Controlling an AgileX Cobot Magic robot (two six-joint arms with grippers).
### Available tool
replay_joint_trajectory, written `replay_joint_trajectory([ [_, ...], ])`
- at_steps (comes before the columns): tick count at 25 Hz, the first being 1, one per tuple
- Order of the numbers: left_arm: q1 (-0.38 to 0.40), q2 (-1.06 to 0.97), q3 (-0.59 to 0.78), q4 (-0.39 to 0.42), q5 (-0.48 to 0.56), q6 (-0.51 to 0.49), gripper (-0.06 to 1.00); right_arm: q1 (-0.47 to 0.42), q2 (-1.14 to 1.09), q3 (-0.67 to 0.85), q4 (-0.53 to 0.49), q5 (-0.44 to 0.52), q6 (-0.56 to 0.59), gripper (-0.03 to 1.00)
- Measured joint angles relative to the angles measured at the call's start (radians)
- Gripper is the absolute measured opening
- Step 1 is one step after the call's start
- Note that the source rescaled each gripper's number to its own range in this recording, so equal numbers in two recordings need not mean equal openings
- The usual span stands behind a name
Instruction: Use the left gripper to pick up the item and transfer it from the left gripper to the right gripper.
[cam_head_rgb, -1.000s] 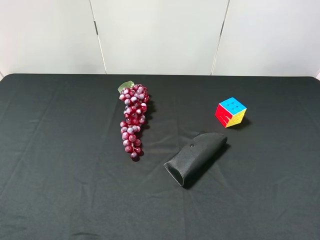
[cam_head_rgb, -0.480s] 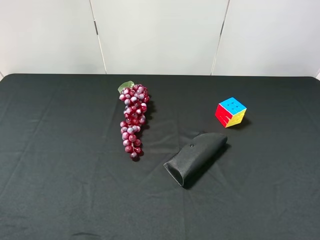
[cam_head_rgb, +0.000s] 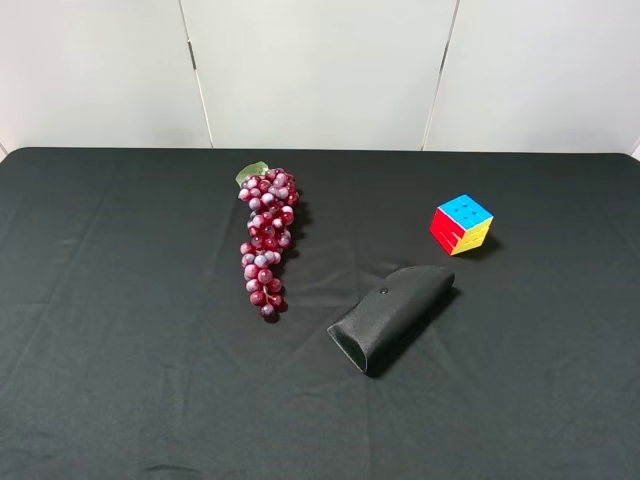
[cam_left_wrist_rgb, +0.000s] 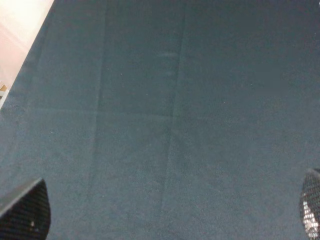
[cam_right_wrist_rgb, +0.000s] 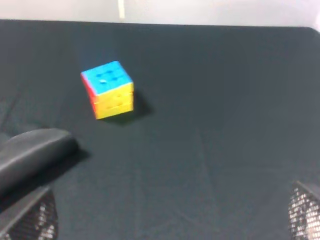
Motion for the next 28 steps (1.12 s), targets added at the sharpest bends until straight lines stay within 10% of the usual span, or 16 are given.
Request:
replay_joint_trajectory([
  [28,0.0,0.0,0.0,0.0,0.0,0.0,1.0,-0.032,0.0,0.0,0.0,-0.002,0.0,0.99],
])
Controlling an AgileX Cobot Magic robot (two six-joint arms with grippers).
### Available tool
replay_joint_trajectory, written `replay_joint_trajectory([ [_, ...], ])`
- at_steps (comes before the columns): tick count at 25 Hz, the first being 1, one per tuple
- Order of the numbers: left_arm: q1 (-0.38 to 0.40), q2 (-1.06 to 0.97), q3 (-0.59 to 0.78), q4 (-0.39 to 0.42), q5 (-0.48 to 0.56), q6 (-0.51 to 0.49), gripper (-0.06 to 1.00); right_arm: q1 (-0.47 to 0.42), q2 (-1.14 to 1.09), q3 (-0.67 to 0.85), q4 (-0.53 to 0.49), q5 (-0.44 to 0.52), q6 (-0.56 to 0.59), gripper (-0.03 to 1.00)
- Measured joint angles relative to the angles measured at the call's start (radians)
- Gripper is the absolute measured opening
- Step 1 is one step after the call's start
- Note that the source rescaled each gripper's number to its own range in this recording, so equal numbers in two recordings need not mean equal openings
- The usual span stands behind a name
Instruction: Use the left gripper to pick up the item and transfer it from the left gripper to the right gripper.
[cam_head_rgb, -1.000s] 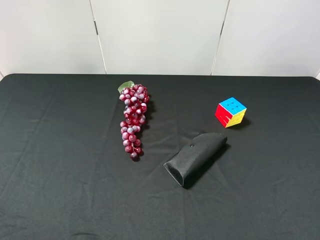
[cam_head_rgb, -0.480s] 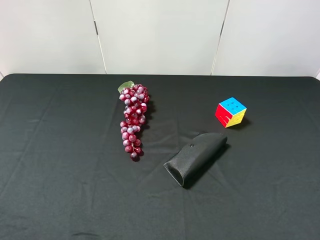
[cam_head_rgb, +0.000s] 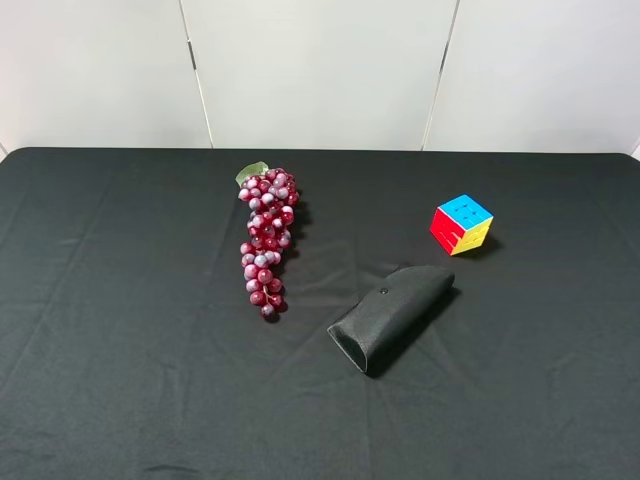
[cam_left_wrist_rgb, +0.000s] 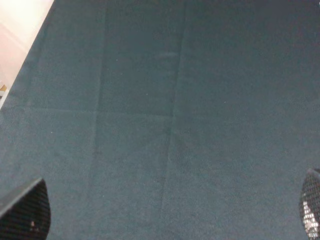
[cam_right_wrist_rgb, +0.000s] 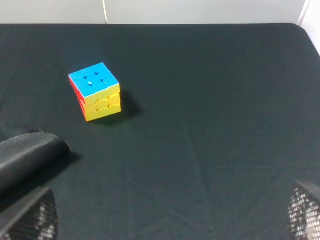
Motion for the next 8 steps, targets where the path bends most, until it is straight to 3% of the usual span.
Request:
replay_joint_trajectory([
  [8,0.0,0.0,0.0,0.0,0.0,0.0,1.0,0.0,0.0,0.0,0.0,0.0,0.0,0.99],
])
